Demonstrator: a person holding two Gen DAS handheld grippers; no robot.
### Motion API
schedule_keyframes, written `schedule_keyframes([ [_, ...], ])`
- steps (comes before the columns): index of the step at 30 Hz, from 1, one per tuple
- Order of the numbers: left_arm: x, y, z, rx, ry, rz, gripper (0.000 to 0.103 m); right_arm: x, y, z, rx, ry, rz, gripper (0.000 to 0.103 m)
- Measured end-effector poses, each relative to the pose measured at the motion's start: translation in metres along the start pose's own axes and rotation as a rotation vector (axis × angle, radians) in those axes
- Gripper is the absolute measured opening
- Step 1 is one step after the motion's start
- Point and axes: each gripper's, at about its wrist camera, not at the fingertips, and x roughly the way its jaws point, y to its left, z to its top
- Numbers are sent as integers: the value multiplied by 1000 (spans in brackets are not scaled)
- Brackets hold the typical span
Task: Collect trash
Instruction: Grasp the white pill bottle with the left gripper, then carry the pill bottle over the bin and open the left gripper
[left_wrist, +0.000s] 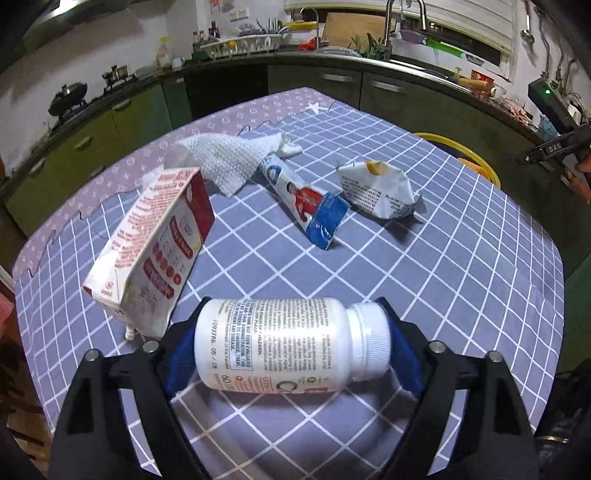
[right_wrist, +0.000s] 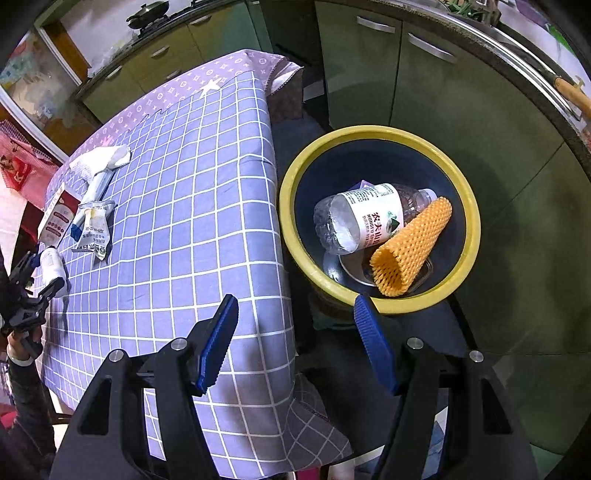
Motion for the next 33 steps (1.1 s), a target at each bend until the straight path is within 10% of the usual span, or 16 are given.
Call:
schedule_keyframes([
  [9,-21,-17,9,24,-28,-30,80,-11,-5,-7,8,-28,16,65],
  [18,-21,-109,98,154,-53,-218,81,-28,-43,-30,69,-78,40,65],
  [33,164,-288,267,230,69,-411,81,-39,-162,-95,288,-102,36,65],
])
